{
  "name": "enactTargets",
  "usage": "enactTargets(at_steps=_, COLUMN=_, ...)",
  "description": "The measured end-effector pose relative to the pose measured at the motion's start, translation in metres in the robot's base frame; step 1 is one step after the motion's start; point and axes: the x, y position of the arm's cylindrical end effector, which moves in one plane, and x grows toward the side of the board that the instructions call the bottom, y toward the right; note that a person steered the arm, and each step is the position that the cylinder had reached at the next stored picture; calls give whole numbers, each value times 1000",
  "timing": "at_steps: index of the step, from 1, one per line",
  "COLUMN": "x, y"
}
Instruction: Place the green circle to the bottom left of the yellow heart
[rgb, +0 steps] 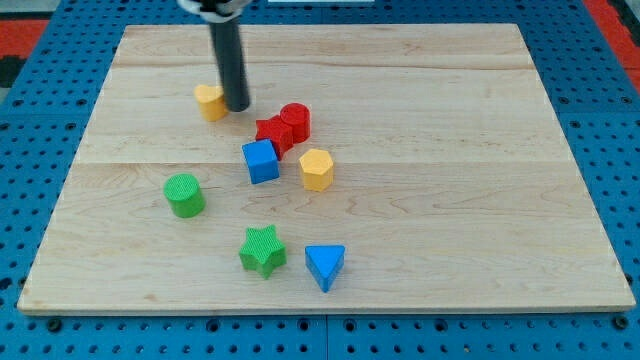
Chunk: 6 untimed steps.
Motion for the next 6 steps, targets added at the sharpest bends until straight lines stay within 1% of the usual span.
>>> enactTargets(at_steps=1, x=26, y=-48)
enactTargets(at_steps=3, x=146, y=-46)
enactTargets(at_steps=4, x=152, y=-30)
enactTargets(at_steps=5, x=162, y=-52)
enactTargets(at_steps=6, x=177, y=-32)
